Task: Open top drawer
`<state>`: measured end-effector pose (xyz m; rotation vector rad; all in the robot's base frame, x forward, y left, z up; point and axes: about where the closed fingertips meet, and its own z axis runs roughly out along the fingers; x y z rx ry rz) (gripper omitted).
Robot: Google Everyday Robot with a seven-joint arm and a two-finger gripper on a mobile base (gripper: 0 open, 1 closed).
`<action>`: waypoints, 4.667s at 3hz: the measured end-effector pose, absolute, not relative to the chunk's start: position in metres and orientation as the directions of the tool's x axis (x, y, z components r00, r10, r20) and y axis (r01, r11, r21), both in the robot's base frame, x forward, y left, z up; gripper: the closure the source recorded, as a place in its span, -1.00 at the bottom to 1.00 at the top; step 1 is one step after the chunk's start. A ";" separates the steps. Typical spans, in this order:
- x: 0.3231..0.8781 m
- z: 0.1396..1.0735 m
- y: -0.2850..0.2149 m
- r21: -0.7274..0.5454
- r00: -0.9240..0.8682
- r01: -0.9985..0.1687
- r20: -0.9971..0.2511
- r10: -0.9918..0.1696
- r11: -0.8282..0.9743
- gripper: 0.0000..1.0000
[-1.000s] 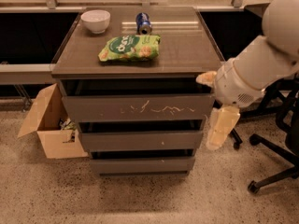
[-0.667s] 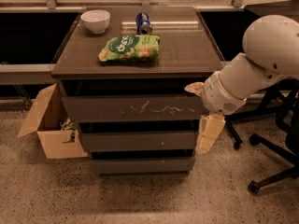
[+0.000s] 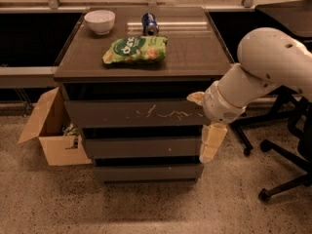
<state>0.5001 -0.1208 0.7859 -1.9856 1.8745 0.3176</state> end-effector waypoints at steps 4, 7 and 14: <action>0.617 0.684 -0.134 -0.273 0.195 -0.957 -0.351 -0.916 -0.099 -1.00; 0.665 0.655 -0.125 -0.303 0.175 -0.951 -0.346 -0.922 -0.067 -0.70; 0.625 0.702 -0.105 -0.272 0.201 -0.959 -0.459 -0.865 -0.078 -0.31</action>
Offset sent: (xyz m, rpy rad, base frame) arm 0.0757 -0.0239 -0.0907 -0.0505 -0.0845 0.0425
